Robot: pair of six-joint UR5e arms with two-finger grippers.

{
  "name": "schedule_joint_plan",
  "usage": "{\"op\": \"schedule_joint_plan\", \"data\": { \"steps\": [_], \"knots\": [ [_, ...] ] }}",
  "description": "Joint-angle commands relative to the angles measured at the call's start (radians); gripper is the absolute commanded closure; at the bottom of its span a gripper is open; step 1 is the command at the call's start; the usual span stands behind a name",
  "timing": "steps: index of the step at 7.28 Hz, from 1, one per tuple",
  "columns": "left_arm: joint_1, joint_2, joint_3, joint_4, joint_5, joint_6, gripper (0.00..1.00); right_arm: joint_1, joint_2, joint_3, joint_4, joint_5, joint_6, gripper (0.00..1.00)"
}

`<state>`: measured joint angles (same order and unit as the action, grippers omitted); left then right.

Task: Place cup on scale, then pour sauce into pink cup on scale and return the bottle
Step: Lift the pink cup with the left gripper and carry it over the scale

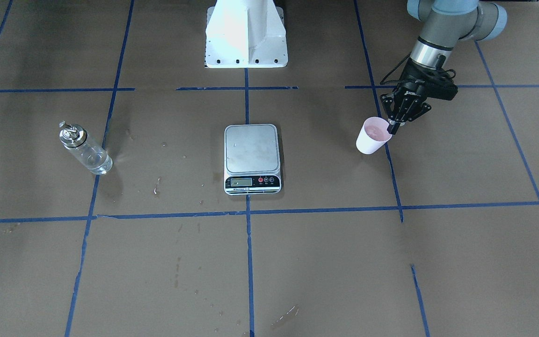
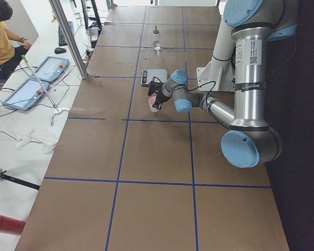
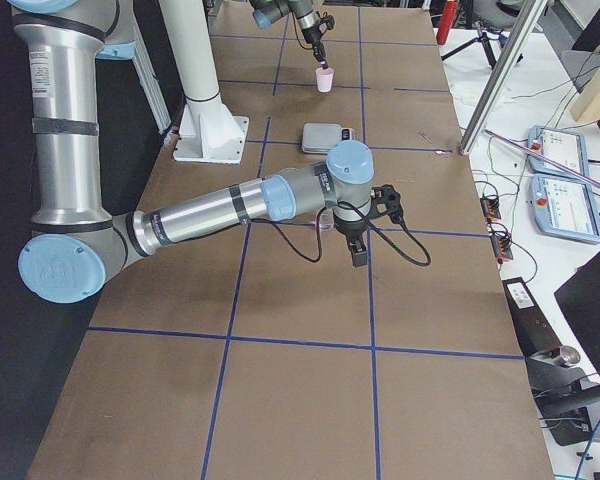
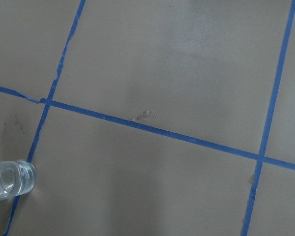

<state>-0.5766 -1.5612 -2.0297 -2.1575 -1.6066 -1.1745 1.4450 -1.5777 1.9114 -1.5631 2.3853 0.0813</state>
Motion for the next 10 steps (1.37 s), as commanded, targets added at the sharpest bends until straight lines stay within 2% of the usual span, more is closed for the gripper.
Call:
{"op": "schedule_joint_plan", "data": {
  "steps": [1, 3, 4, 5, 6, 7, 10],
  "knots": [
    [0.003, -0.229, -0.04, 0.334, 0.002, -0.031, 1.0, 0.0, -0.001, 0.0, 0.0, 0.0, -0.001, 0.0],
    [0.116, -0.508, -0.017, 0.653, 0.007, -0.166, 1.0, 0.0, -0.001, 0.005, 0.0, 0.002, 0.0, 0.0],
    [0.148, -0.581, -0.004, 0.683, 0.02, -0.204, 1.0, 0.0, -0.007, 0.009, 0.0, 0.002, 0.0, 0.0],
    [0.165, -0.658, 0.078, 0.682, 0.077, -0.212, 1.0, 0.0, -0.007, 0.011, 0.0, 0.002, 0.0, 0.0],
    [0.166, -0.736, 0.177, 0.68, 0.08, -0.244, 1.0, 0.0, -0.007, 0.011, 0.0, 0.002, 0.0, 0.0],
    [0.166, -0.761, 0.218, 0.673, 0.08, -0.246, 1.0, 0.0, -0.007, 0.011, 0.0, 0.002, 0.0, 0.0],
    [0.162, -0.754, 0.233, 0.651, 0.08, -0.241, 1.0, 0.0, -0.007, 0.009, 0.0, 0.002, 0.0, 0.0]
  ]
}}
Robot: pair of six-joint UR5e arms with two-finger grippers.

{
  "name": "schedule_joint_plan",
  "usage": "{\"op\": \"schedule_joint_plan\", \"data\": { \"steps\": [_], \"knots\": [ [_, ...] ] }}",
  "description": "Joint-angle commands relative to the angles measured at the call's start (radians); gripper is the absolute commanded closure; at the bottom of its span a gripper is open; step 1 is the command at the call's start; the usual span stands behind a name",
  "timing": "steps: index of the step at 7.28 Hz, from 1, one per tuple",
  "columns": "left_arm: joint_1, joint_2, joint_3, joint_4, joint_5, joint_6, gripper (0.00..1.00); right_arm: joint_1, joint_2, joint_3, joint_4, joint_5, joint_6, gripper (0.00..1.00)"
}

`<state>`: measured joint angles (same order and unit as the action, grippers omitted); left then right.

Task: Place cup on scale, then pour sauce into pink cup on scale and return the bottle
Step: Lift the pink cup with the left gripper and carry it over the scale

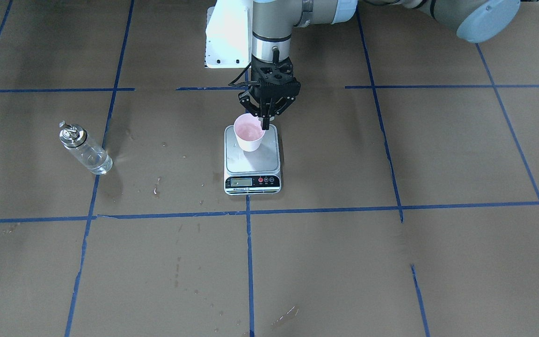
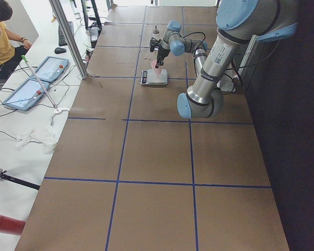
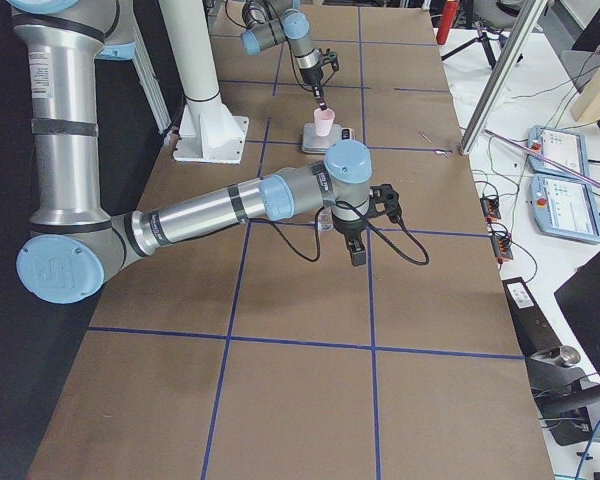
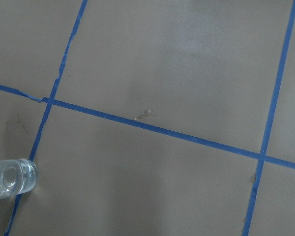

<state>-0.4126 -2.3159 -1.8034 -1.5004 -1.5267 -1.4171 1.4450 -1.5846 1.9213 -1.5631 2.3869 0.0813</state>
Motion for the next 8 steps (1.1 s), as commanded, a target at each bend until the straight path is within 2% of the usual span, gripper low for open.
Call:
{"op": "schedule_joint_plan", "data": {
  "steps": [1, 2, 3, 6, 7, 8],
  "knots": [
    [0.0, 0.004, 0.007, -0.008, 0.0, 0.003, 1.0, 0.0, 0.0, -0.001, 0.0, 0.0, 0.0, 0.0],
    [-0.002, 0.006, 0.01, -0.023, 0.0, 0.003, 1.0, 0.0, 0.0, -0.001, 0.0, 0.0, 0.0, 0.0],
    [0.0, 0.006, 0.024, -0.035, 0.0, 0.003, 0.88, 0.0, 0.0, -0.001, 0.0, 0.0, 0.0, 0.0],
    [-0.002, 0.006, 0.036, -0.057, 0.0, 0.004, 0.78, 0.0, 0.0, -0.001, 0.0, 0.0, 0.0, 0.0],
    [-0.002, 0.006, 0.032, -0.061, 0.0, 0.006, 0.5, 0.0, 0.0, -0.001, 0.0, 0.0, 0.0, 0.0],
    [-0.005, 0.019, 0.017, -0.066, 0.002, 0.009, 0.01, 0.002, 0.0, 0.001, 0.0, 0.0, 0.0, 0.0]
  ]
}}
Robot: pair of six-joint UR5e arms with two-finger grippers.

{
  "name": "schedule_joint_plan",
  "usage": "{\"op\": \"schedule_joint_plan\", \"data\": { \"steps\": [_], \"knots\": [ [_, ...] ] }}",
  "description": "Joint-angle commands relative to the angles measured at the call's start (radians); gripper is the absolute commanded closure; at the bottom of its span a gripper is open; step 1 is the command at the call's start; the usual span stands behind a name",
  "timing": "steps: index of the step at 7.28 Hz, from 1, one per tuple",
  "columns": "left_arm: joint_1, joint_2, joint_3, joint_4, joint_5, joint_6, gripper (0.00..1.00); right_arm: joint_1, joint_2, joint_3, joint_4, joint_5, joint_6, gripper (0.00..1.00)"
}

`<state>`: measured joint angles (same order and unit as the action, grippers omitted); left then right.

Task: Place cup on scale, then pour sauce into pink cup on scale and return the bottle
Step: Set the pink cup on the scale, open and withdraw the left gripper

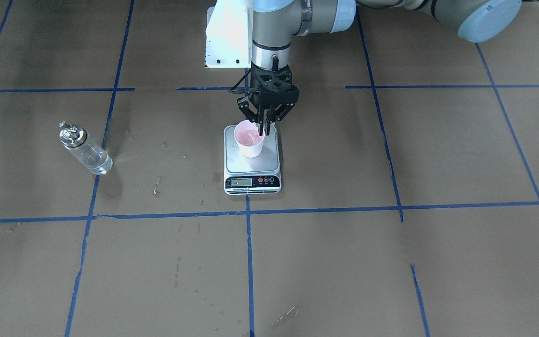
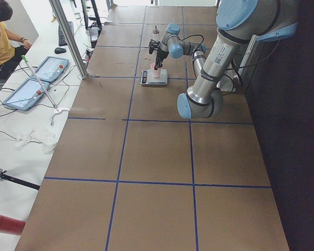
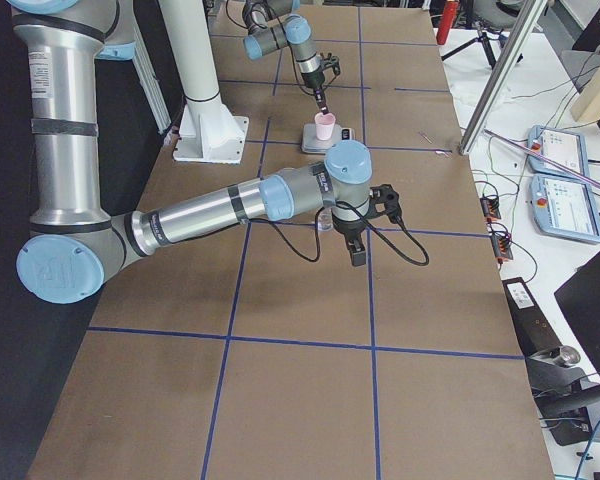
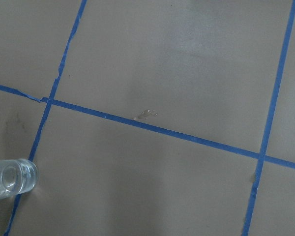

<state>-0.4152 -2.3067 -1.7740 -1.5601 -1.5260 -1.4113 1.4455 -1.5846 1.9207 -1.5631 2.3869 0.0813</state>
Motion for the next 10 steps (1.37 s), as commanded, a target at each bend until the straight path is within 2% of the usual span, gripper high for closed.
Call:
{"op": "schedule_joint_plan", "data": {
  "steps": [1, 3, 4, 6, 7, 8, 9, 10],
  "knots": [
    [-0.011, 0.048, -0.086, 0.0, -0.003, 0.081, 0.0, 0.0, 0.0, 0.0, 0.0, 0.0, -0.003, 0.0],
    [-0.08, 0.242, -0.328, 0.021, -0.01, 0.315, 0.0, 0.0, 0.002, 0.017, 0.002, 0.0, -0.008, 0.0],
    [-0.133, 0.313, -0.367, 0.022, -0.026, 0.421, 0.0, 0.0, -0.002, 0.038, 0.0, 0.003, -0.003, 0.0],
    [-0.328, 0.457, -0.419, 0.014, -0.188, 0.776, 0.0, -0.043, -0.002, 0.085, -0.002, 0.0, 0.09, 0.0],
    [-0.456, 0.525, -0.43, 0.009, -0.3, 0.902, 0.0, -0.095, 0.0, 0.147, -0.003, -0.003, 0.183, 0.0],
    [-0.616, 0.594, -0.411, 0.015, -0.442, 0.91, 0.0, -0.175, 0.002, 0.218, -0.003, -0.012, 0.336, 0.0],
    [-0.777, 0.612, -0.342, 0.018, -0.562, 0.989, 0.0, -0.235, 0.008, 0.269, -0.003, -0.037, 0.448, 0.0],
    [-0.903, 0.688, -0.287, 0.022, -0.6, 1.273, 0.0, -0.302, 0.008, 0.321, -0.005, -0.093, 0.544, 0.0]
  ]
}}
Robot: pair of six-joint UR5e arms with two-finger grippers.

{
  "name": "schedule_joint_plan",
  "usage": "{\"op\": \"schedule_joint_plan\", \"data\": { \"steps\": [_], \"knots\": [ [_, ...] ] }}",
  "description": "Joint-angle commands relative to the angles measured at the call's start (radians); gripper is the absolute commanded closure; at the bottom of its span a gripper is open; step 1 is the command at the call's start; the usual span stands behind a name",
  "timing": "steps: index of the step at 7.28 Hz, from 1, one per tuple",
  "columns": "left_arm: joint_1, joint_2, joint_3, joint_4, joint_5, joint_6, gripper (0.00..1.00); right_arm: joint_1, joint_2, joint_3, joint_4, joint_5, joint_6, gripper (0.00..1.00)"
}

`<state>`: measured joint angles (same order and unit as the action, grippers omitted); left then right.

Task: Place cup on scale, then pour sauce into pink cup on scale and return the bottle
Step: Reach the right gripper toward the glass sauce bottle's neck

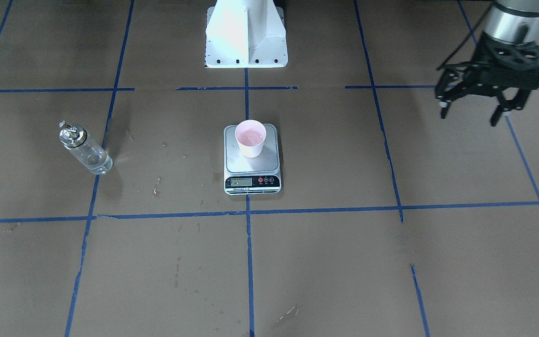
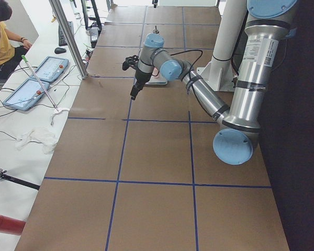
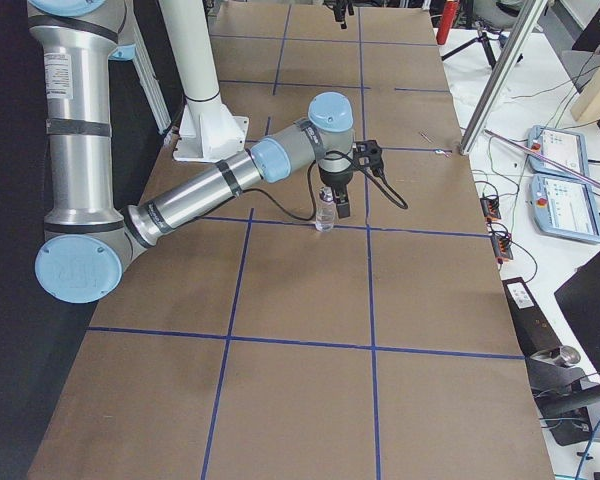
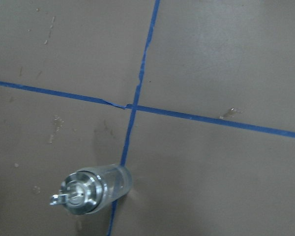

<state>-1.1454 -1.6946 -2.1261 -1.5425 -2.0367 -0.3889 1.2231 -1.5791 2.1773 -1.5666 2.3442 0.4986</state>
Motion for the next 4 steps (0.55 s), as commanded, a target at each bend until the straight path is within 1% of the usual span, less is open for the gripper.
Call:
{"op": "schedule_joint_plan", "data": {
  "steps": [1, 2, 3, 4],
  "knots": [
    [-0.306, 0.096, 0.143, 0.008, -0.171, 0.351, 0.0, -0.165, 0.002, 0.128, -0.001, -0.131, 0.223, 0.0],
    [-0.368, 0.14, 0.229, 0.001, -0.263, 0.364, 0.0, -0.26, 0.002, 0.165, -0.001, -0.216, 0.311, 0.0],
    [-0.381, 0.182, 0.253, -0.008, -0.27, 0.366, 0.0, -0.322, -0.004, 0.189, -0.001, -0.289, 0.354, 0.0],
    [-0.419, 0.212, 0.244, -0.004, -0.27, 0.366, 0.0, -0.349, -0.016, 0.211, 0.0, -0.295, 0.385, 0.0]
  ]
}}
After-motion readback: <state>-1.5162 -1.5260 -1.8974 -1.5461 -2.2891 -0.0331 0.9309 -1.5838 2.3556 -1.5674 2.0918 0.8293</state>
